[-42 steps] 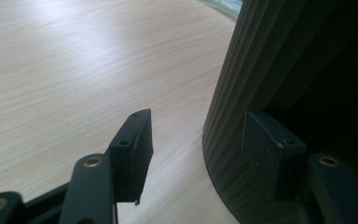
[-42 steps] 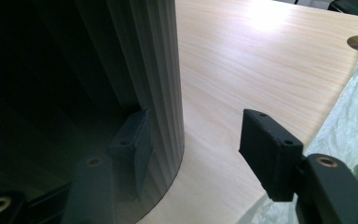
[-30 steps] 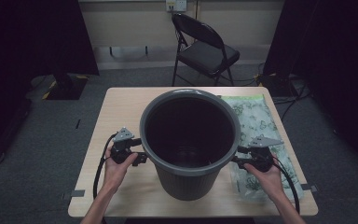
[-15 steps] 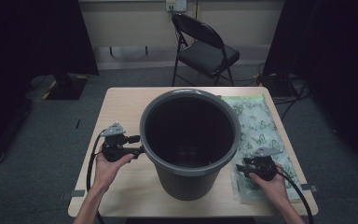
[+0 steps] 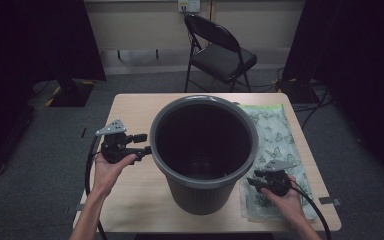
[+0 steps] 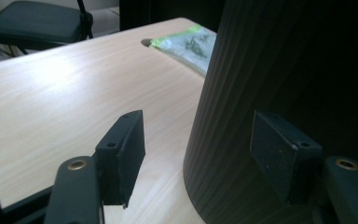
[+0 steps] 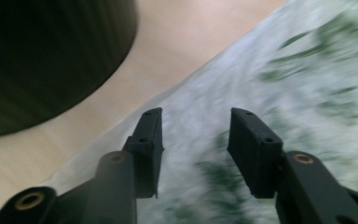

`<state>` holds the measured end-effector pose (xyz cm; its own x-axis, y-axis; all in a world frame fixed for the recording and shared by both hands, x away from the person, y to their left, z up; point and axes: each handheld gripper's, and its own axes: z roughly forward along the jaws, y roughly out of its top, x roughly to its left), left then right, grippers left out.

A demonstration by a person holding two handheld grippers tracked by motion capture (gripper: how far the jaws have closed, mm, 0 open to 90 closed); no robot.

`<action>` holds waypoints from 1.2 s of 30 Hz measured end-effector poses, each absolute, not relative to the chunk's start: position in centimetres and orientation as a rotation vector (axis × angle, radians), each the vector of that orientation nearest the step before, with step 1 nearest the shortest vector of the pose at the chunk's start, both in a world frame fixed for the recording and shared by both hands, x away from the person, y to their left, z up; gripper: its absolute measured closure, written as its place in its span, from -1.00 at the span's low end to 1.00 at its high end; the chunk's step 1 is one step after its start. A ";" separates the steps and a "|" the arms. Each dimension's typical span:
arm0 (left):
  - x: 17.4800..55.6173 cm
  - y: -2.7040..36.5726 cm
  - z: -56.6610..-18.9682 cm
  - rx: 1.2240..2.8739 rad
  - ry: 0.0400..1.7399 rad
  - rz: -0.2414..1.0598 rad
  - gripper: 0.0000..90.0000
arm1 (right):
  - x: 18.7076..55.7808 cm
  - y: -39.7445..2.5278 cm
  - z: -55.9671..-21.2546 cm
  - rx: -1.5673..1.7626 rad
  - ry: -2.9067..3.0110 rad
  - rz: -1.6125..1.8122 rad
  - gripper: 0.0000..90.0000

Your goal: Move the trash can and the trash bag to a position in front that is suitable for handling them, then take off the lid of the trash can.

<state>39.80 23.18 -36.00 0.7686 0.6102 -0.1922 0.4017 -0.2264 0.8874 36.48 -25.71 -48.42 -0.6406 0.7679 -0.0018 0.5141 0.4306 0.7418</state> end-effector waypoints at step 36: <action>42.9 22.6 -26.4 1.808 0.624 0.331 -0.18 | 38.4 -26.1 -49.6 1.140 2.313 1.022 -0.17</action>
